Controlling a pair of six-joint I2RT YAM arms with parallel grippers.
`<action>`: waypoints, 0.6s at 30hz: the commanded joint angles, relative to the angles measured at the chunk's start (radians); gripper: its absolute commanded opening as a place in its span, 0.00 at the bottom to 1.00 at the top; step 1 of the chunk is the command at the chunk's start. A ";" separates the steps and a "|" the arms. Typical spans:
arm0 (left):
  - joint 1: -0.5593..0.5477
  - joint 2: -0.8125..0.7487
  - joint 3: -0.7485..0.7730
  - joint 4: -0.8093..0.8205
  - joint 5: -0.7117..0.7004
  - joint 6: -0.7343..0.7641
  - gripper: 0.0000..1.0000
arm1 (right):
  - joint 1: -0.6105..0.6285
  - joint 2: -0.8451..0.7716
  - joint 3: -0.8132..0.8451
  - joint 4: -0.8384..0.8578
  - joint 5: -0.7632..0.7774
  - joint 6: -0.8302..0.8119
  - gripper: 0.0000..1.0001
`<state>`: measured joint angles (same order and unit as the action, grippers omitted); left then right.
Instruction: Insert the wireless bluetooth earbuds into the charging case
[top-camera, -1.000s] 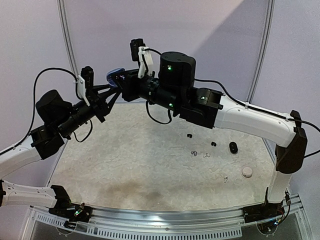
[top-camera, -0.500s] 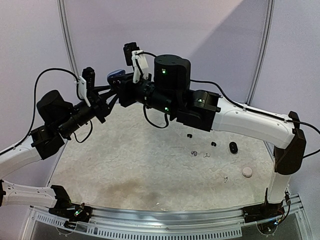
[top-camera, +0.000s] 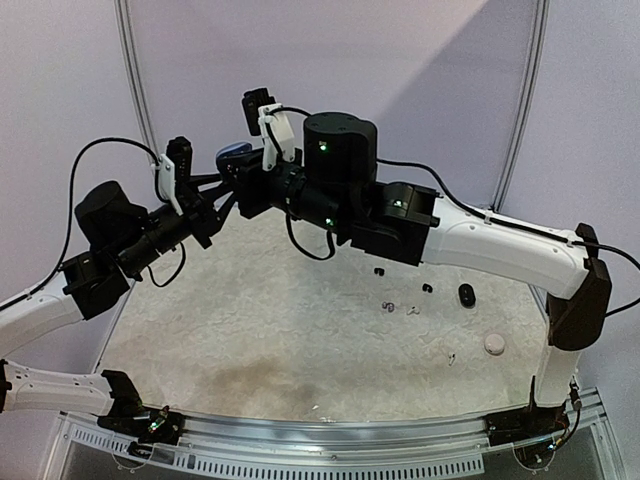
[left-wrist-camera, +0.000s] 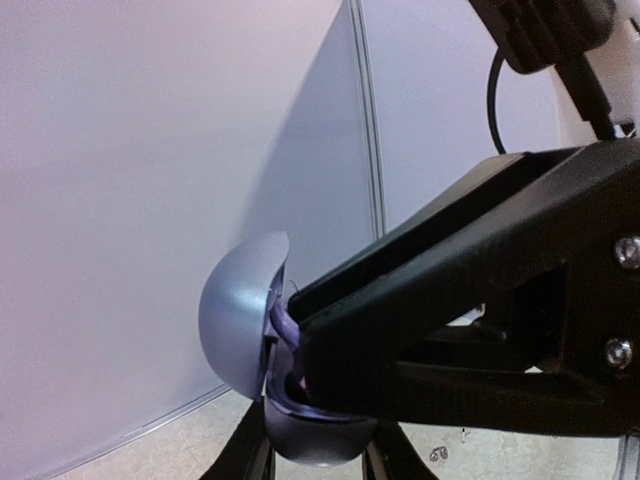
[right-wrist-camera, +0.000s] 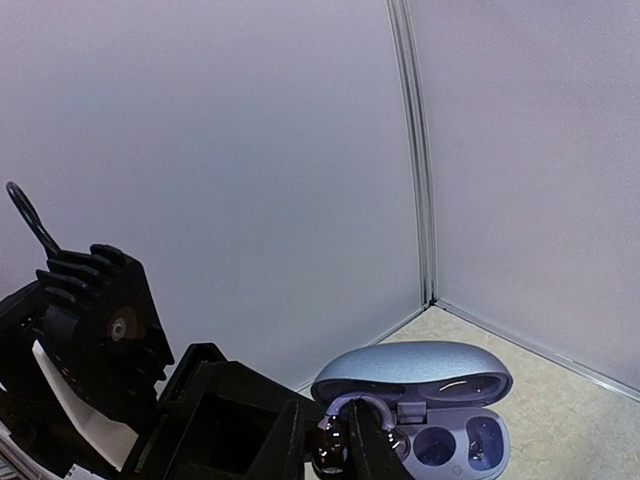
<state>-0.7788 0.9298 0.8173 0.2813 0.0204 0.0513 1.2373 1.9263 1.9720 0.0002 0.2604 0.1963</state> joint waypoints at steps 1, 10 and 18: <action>-0.020 -0.017 -0.009 0.039 0.042 0.005 0.00 | 0.002 0.044 0.010 -0.073 0.057 -0.006 0.18; -0.020 -0.019 -0.012 0.046 0.055 -0.013 0.00 | 0.001 0.049 0.011 -0.099 0.099 -0.018 0.21; -0.020 -0.025 -0.008 0.022 0.059 -0.096 0.00 | 0.002 0.040 0.010 -0.119 0.118 -0.028 0.25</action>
<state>-0.7788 0.9298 0.8028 0.2588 0.0235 0.0078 1.2503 1.9350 1.9720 -0.0303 0.3149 0.1814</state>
